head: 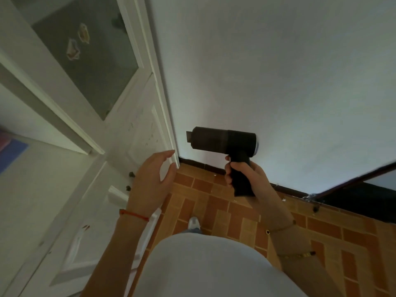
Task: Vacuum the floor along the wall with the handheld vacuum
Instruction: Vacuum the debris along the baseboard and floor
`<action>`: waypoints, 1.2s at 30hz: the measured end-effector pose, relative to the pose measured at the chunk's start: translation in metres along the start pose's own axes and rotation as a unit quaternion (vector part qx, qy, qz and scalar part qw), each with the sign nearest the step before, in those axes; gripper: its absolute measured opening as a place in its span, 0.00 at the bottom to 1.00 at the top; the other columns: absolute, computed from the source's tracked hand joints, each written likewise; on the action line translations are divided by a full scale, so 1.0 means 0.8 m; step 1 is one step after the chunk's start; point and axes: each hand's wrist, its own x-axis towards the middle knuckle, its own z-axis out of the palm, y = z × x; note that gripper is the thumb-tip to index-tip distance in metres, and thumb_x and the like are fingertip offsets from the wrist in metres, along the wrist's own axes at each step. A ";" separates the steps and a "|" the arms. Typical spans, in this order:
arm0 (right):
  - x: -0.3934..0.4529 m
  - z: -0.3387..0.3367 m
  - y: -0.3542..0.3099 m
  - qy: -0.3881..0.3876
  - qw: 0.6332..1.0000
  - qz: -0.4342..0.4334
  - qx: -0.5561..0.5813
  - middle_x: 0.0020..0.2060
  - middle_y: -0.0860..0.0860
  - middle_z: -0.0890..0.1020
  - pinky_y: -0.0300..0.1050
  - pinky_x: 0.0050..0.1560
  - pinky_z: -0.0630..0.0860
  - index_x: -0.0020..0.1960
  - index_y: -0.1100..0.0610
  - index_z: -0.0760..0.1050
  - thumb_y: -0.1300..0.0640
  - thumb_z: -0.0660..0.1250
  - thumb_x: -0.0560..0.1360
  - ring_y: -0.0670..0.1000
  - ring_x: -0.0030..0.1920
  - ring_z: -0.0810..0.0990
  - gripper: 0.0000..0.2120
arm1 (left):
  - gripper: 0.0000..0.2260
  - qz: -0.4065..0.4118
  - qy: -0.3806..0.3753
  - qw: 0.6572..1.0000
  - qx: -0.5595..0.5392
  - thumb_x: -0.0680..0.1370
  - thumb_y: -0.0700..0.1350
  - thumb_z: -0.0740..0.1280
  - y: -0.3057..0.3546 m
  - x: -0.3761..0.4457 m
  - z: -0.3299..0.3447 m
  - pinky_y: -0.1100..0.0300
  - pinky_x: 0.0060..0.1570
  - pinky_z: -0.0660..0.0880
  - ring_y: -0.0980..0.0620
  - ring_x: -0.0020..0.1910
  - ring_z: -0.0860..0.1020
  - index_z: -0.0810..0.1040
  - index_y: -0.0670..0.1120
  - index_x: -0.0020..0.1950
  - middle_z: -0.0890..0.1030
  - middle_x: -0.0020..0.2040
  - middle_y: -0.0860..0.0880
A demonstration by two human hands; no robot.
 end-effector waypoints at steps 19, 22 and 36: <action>0.122 0.019 -0.048 -0.032 0.994 0.049 0.093 0.33 0.52 0.76 0.37 0.31 0.75 0.53 0.58 0.74 0.41 0.58 0.77 0.47 0.30 0.75 0.20 | 0.19 -0.003 -0.042 0.997 -0.063 0.79 0.55 0.63 0.026 0.143 0.010 0.60 0.61 0.70 0.58 0.58 0.73 0.75 0.49 0.68 0.79 0.65 0.49; 0.126 0.014 -0.053 -0.035 0.994 0.058 0.082 0.34 0.52 0.76 0.37 0.32 0.75 0.53 0.58 0.74 0.41 0.59 0.76 0.47 0.31 0.75 0.20 | 0.20 -0.011 -0.040 0.997 -0.062 0.79 0.55 0.63 0.028 0.145 0.015 0.56 0.64 0.71 0.55 0.60 0.75 0.75 0.48 0.68 0.79 0.65 0.48; 0.145 -0.007 -0.064 -0.015 0.993 0.074 0.087 0.33 0.51 0.75 0.38 0.36 0.76 0.47 0.58 0.74 0.51 0.66 0.74 0.48 0.32 0.74 0.10 | 0.24 0.004 -0.049 0.999 -0.018 0.77 0.59 0.60 0.032 0.156 0.033 0.42 0.68 0.72 0.45 0.65 0.77 0.75 0.49 0.68 0.79 0.66 0.46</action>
